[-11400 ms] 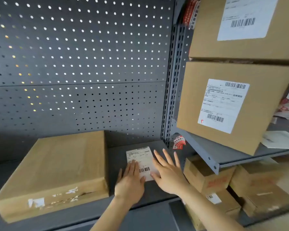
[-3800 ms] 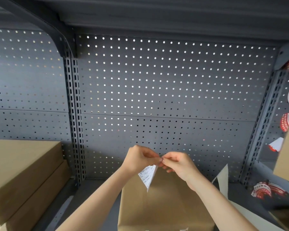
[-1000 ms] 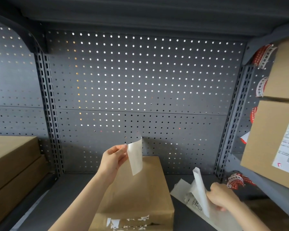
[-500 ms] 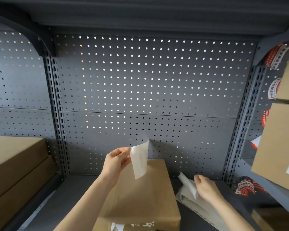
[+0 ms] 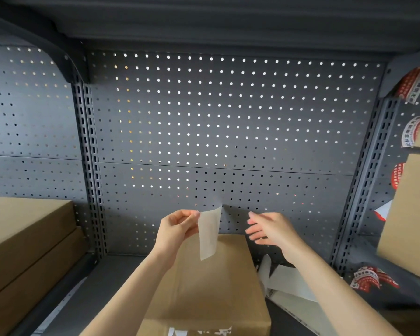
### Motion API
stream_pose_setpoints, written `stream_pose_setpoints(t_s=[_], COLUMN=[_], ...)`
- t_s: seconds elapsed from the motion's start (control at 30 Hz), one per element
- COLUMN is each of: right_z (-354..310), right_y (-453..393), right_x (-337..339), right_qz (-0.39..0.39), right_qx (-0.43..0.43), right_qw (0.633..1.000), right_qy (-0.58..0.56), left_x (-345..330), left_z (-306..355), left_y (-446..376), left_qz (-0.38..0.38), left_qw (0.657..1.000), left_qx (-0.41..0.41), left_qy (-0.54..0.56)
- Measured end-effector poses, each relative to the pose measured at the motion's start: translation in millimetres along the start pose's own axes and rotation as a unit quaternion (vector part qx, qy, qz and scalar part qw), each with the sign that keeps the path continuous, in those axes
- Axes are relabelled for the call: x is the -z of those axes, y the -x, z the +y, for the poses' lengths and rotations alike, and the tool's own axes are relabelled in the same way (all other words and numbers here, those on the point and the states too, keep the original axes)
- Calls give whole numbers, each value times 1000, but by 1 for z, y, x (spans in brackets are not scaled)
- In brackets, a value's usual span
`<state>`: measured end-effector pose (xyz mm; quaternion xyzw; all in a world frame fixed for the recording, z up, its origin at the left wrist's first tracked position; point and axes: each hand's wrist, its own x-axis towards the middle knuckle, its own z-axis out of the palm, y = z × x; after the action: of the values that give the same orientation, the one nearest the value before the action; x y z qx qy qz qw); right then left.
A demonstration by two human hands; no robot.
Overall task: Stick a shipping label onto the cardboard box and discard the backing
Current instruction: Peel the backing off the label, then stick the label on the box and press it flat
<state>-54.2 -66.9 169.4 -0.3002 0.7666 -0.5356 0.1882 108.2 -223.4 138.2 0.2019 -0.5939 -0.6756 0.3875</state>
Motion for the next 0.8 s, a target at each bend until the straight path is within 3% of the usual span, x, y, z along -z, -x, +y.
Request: stream_pose_setpoints(t_s=[0.1,0.17,0.5,0.8], right_z=[-27,-37,-48,-46], right_y=[5,5,3,5], right_x=[-17,-26,-47,-48], right_qz=[-82,-97,-92,-59], right_qx=[-40,-54,-87,-37], right_qw=[996,994,992,996], right_qy=[-7,0,-14,-46], left_x=[-3,-4,-1,4], left_z=[6,9,15,1], left_y=[2,5,13,14], left_qz=[-6,-12,-69,-67], left_qw=[1000,999,989,954], left_qx=[-16,-27,-70,-192], left_qy=[-23,-37,-108,-219])
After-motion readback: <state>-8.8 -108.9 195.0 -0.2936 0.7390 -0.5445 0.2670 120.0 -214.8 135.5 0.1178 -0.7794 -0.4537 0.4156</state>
